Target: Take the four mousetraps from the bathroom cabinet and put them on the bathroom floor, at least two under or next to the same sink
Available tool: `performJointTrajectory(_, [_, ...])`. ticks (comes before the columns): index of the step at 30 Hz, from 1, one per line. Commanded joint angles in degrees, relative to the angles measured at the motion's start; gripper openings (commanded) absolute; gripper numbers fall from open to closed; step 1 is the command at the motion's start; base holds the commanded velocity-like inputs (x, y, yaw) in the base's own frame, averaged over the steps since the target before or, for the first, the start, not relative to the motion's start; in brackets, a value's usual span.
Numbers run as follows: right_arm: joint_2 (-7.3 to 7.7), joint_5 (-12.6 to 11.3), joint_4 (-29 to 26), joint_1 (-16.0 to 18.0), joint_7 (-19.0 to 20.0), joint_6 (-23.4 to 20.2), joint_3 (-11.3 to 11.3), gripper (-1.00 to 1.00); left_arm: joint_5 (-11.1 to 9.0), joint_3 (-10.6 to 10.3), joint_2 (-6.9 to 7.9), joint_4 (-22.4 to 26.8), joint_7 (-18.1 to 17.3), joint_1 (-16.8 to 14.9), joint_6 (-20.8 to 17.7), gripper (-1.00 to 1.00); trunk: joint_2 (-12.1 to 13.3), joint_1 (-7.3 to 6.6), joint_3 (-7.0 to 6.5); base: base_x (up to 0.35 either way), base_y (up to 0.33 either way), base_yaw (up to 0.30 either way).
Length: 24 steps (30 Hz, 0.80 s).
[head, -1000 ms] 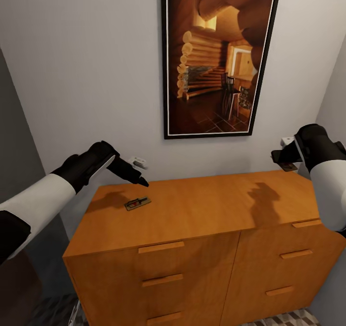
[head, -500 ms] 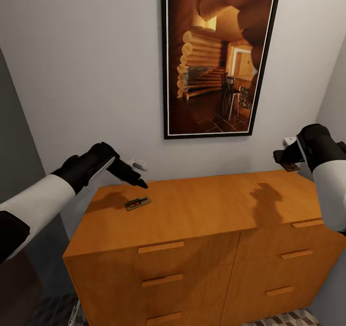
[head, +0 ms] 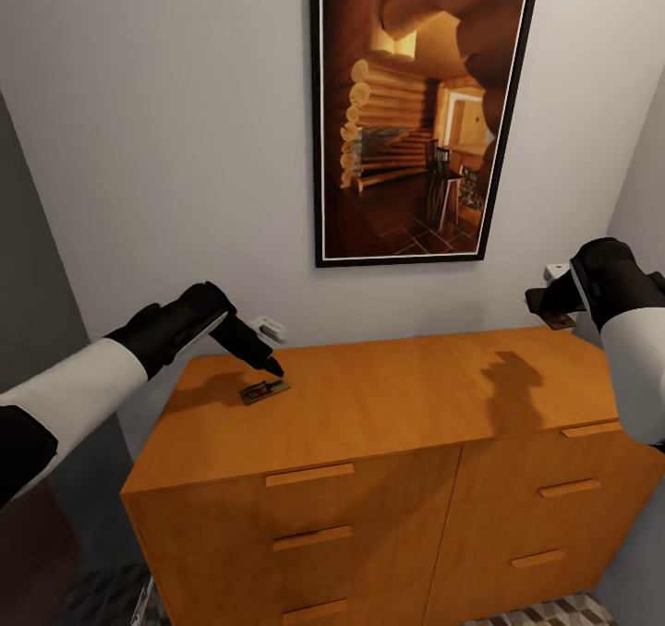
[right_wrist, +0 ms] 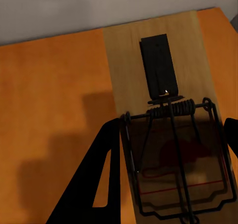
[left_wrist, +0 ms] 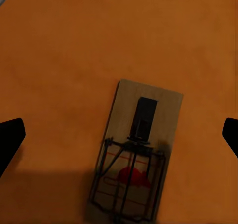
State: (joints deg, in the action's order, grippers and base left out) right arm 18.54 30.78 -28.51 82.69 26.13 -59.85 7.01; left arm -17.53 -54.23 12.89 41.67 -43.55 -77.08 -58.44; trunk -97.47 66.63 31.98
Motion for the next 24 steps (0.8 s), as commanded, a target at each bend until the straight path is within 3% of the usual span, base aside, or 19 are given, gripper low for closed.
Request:
performJointTrajectory(1, [-0.03, 0.5, -0.1, 0.0, 0.5, -0.2, 0.3, -1.00, -0.1, -0.2, 0.05, 0.1, -0.1, -0.1, -0.2, 1.00, 0.0, 0.00, 0.07, 0.000, 0.000, 0.000])
performJointTrajectory(11, [-0.01, 0.5, -0.1, 0.1, 0.6, -0.2, 0.3, -1.00, -0.2, -0.9, -0.14, 0.1, -0.3, -0.1, -0.3, 1.00, 0.0, 0.00, 0.07, 0.000, 0.000, 0.000])
performJointTrajectory(19, [-0.04, 0.5, -0.1, 0.0, 0.6, -0.2, 0.3, -1.00, -0.5, -6.4, -0.27, 0.1, -1.3, -0.1, -0.7, 1.00, 0.0, 0.00, 0.07, 0.000, 0.000, 0.000])
performJointTrajectory(24, [-0.01, 0.5, -0.1, 0.0, 0.6, -0.2, 0.3, -1.00, -0.5, -7.5, -0.11, 0.0, -2.6, -0.1, -0.7, 1.00, 0.0, 0.00, 0.07, 0.000, 0.000, 0.000])
